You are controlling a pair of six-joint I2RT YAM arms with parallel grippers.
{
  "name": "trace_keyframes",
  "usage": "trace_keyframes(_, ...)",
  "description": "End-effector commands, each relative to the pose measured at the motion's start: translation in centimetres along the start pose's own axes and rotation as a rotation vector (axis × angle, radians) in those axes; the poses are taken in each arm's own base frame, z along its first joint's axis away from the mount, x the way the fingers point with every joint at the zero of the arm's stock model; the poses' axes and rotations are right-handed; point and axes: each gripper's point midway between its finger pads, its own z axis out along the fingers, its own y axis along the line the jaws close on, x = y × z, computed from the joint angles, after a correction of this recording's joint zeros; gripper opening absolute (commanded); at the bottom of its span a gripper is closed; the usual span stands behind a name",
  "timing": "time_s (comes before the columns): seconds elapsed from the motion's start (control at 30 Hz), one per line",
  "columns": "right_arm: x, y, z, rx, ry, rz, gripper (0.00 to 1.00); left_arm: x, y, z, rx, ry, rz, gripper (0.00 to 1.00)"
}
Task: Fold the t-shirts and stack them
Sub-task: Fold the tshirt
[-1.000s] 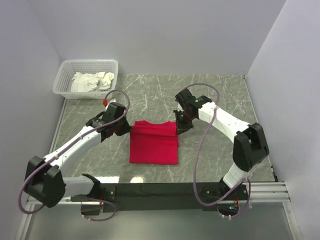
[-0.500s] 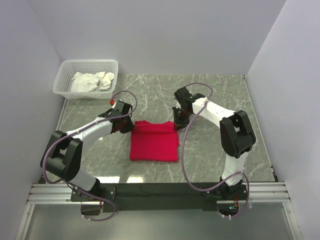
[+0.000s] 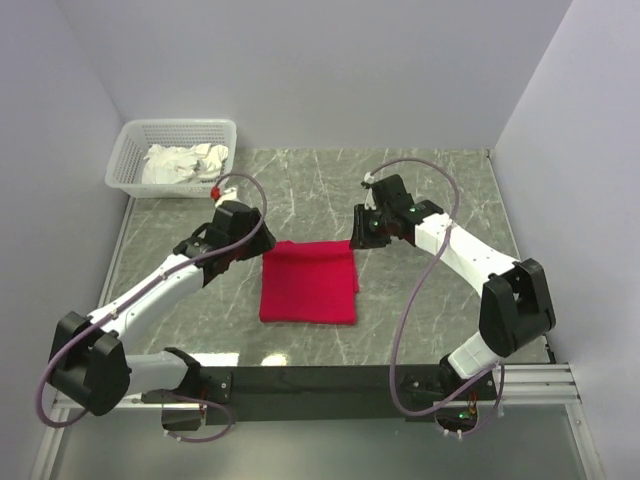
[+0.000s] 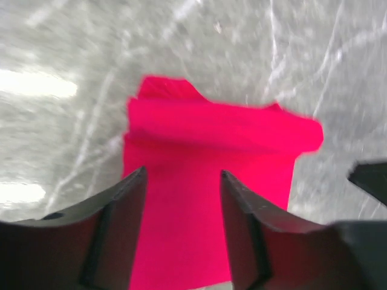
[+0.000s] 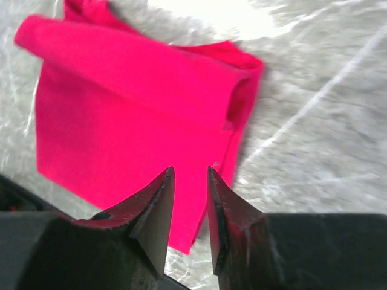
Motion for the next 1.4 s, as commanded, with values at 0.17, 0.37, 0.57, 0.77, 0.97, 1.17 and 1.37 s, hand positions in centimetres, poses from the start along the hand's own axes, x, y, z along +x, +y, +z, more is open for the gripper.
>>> trace_keyframes(0.17, 1.0, 3.0, 3.9, -0.185, 0.087, -0.050, 0.27, 3.3, -1.4, 3.5, 0.047, 0.118, 0.065, 0.39)
trace_keyframes(0.37, -0.8, 1.8, 7.5, -0.190, 0.119, -0.006, 0.25, 2.6, -0.9, 8.4, -0.013, 0.147, 0.044, 0.34)
trace_keyframes(0.57, -2.3, -0.5, 9.9, -0.230, 0.122, 0.121, 0.25, 3.1, 1.4, 11.3, -0.032, 0.200, -0.039, 0.40)
trace_keyframes(0.77, -3.2, 0.8, 8.0, -0.357, 0.092, 0.173, 0.26, 2.7, 0.4, 10.1, 0.031, 0.212, -0.064, 0.50)
trace_keyframes(0.97, -5.0, 3.7, 5.5, -0.506, 0.001, 0.167, 0.26, 0.2, -1.9, 7.6, 0.139, 0.116, -0.077, 0.58)
trace_keyframes(1.17, -4.7, 1.5, 8.7, -0.478, 0.018, 0.243, 0.26, 0.8, -0.5, 11.0, 0.072, 0.141, -0.073, 0.46)
trace_keyframes(1.37, -4.1, -2.4, 12.5, -0.373, 0.058, 0.314, 0.25, 2.0, 1.4, 14.4, 0.020, 0.189, -0.094, 0.45)
